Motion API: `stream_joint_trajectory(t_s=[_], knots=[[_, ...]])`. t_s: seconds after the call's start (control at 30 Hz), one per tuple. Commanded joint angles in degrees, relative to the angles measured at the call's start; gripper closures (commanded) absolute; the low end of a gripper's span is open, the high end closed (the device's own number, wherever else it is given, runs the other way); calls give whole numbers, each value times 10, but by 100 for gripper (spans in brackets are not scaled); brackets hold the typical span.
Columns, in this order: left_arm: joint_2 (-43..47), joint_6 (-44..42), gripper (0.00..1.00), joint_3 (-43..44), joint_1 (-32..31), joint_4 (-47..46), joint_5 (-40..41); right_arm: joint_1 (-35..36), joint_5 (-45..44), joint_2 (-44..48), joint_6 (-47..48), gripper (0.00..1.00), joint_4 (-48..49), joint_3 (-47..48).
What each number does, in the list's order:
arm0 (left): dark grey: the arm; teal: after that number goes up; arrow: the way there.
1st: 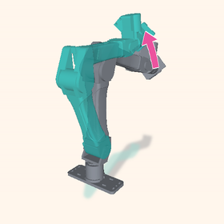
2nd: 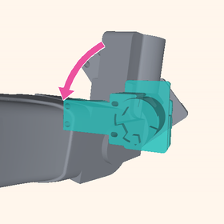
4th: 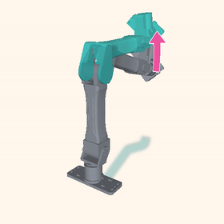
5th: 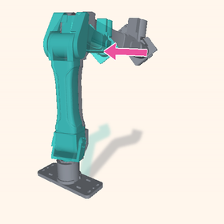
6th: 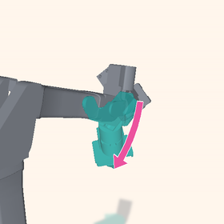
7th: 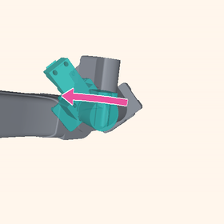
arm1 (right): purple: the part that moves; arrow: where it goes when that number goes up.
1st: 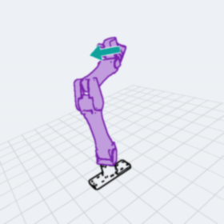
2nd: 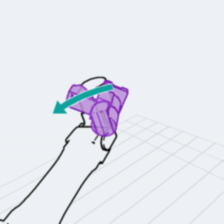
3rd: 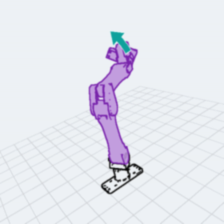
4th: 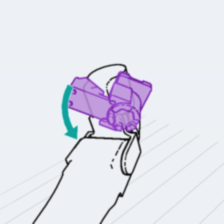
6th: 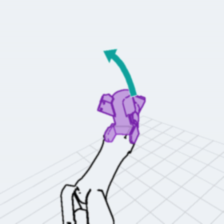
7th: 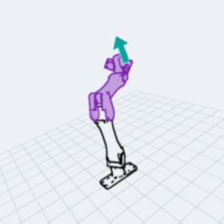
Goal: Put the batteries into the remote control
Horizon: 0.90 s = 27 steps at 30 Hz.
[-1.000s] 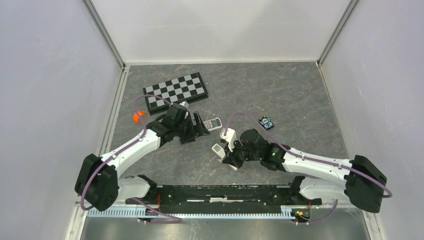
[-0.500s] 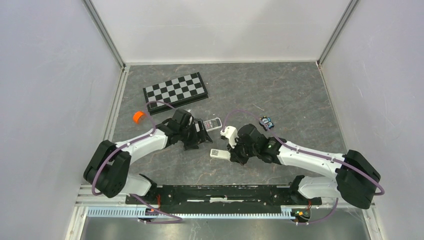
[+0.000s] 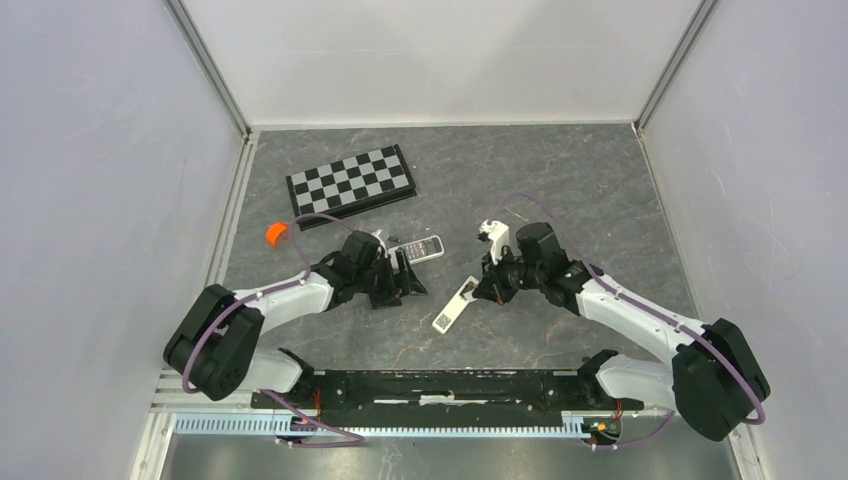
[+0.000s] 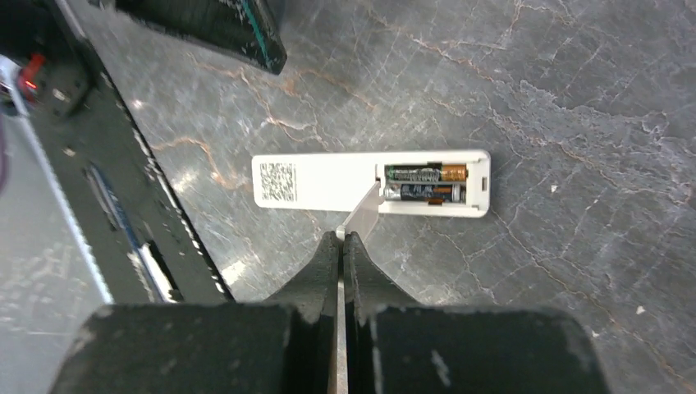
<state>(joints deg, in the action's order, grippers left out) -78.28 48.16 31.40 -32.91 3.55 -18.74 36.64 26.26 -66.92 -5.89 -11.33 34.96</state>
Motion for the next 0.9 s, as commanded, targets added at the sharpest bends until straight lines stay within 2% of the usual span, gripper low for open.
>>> stream_joint_trajectory(t_s=[0.0,0.13,0.27,0.4,0.6,0.67,0.77,0.83,0.87], knots=[[15,18,16,-21,-5,-21,5,-54,151,-5,-76,100,102,-27],[26,32,16,-33,-12,-18,13,-84,189,-45,-85,100,105,-12],[23,45,19,-32,-26,-1,13,-114,212,-96,-42,100,45,26],[18,83,27,-31,-40,12,-1,-129,216,-131,-30,100,24,44],[49,130,29,-46,-59,31,4,-154,203,-150,-17,100,-2,83],[59,133,35,-46,-69,25,-1,-161,187,-146,-27,100,8,83],[60,103,57,-33,-95,18,-3,-172,173,-133,-60,100,50,67],[51,84,66,-20,-119,5,-16,-174,162,-125,-71,100,65,61],[48,77,67,-13,-134,1,-14,-173,162,-122,-75,100,75,56]])
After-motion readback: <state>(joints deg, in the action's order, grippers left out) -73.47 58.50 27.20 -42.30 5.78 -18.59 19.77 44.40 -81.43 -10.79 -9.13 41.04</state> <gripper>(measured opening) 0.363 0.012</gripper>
